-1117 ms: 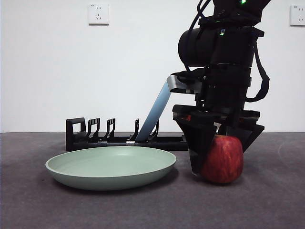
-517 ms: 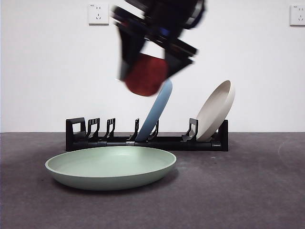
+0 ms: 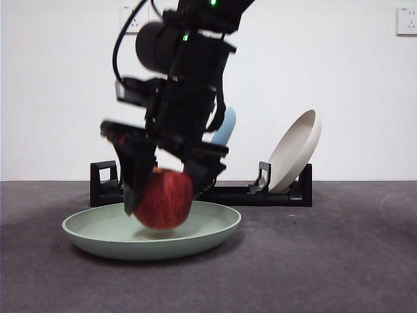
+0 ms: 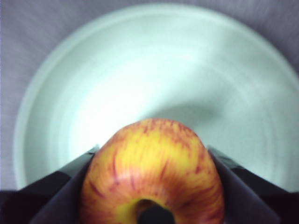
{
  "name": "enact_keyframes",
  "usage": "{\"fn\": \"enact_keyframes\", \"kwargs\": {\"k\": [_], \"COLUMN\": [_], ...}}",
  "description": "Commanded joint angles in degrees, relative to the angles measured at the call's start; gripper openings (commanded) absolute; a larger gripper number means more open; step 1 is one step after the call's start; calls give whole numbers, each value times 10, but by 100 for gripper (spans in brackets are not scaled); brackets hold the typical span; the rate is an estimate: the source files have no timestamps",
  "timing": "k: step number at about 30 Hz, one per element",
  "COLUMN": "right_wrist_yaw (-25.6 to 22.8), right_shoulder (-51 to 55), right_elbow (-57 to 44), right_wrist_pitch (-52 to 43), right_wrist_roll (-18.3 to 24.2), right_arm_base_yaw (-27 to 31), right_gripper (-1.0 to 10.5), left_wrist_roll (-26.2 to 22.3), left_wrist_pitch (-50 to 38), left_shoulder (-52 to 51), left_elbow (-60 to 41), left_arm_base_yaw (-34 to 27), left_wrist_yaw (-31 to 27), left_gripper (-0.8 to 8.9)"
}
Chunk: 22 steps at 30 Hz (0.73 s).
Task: Take the green plate from the plate rack,put the plate on the table,take the apple from the table,put the apple in the plate
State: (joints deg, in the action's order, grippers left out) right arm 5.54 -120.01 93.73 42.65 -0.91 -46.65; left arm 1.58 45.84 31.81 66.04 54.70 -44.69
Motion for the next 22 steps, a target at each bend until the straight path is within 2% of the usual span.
{"fn": "enact_keyframes", "kwargs": {"k": [1, 6, 8, 12, 15, 22], "right_wrist_yaw": [1, 0, 1, 1, 1, 1], "right_shoulder": [-16, -20, -20, -20, -19, -13], "right_elbow": [2, 2, 2, 2, 2, 2], "right_wrist_pitch": [-1, -2, -2, -1, -1, -2], "right_wrist_roll": [-5, -2, 3, 3, 3, 3], "right_arm_base_yaw": [-3, -3, -3, -3, -3, -3], "right_gripper": [-12, -10, 37, 393, 521, 535], "left_wrist_roll": [4, 4, 4, 8, 16, 17], "left_wrist_pitch": [3, 11, 14, 20, 23, 24], "left_shoulder": [-1, -1, -1, -1, -1, -1], "left_elbow": [-3, -3, -3, -3, -3, -3], "left_arm_base_yaw": [0, 0, 0, 0, 0, 0], "left_wrist_yaw": [-2, -2, -2, -2, -2, -2], "left_gripper": [377, 377, 377, 377, 377, 377]}}
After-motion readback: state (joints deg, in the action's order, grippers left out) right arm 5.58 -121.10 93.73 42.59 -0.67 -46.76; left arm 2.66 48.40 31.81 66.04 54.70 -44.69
